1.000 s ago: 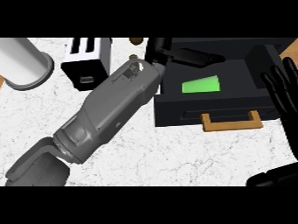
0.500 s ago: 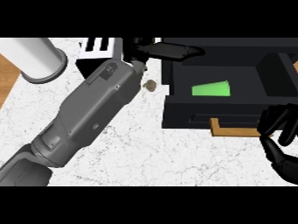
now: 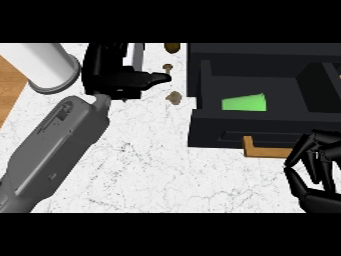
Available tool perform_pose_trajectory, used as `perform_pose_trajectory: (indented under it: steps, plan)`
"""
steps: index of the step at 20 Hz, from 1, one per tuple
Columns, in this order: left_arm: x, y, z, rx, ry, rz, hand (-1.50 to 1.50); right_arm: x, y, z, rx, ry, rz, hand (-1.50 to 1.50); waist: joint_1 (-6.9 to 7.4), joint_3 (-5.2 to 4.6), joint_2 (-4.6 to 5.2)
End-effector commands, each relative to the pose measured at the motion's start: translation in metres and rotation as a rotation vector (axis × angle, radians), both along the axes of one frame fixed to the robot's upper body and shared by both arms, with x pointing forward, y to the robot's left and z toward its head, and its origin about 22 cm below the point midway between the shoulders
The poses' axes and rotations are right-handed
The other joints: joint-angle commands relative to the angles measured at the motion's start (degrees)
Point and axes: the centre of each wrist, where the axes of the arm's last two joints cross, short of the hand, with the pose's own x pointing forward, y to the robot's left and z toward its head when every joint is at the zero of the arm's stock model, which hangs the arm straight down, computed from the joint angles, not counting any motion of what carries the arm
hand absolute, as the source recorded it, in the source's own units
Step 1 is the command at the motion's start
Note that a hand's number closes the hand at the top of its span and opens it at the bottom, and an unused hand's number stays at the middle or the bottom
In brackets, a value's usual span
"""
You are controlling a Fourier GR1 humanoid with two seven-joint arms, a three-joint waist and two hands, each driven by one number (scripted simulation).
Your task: Pick up the cup, place it into the drawer and close the drawer
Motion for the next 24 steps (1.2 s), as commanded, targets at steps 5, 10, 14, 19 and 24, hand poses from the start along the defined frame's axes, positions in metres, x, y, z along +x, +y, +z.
perform_pose_trajectory:
  steps: [5,10,14,19,24]
  plan:
    - [-0.05,0.089,-0.027,-0.012,0.032,0.025,-1.5,0.016,0.01,-0.033,-0.144,0.005,-0.026,1.5,-0.47,0.02,0.45]
    - [-0.066,0.096,-0.033,-0.032,0.045,-0.011,-1.5,0.03,0.016,-0.026,-0.478,-0.095,0.024,1.5,0.29,0.0,0.52]
    - [-0.079,0.134,-0.039,-0.03,0.031,0.009,-1.5,0.036,0.029,-0.076,-0.58,-0.105,0.023,1.5,-0.08,0.05,0.64]
    - [-0.106,0.158,-0.053,-0.036,0.054,0.024,-1.5,0.058,0.049,-0.098,-0.632,-0.092,-0.003,1.5,-0.74,0.03,0.56]
    - [-0.096,0.181,-0.073,-0.045,0.039,0.043,-1.5,0.089,0.068,-0.121,-0.731,-0.052,-0.008,-1.5,-1.21,-0.01,0.79]
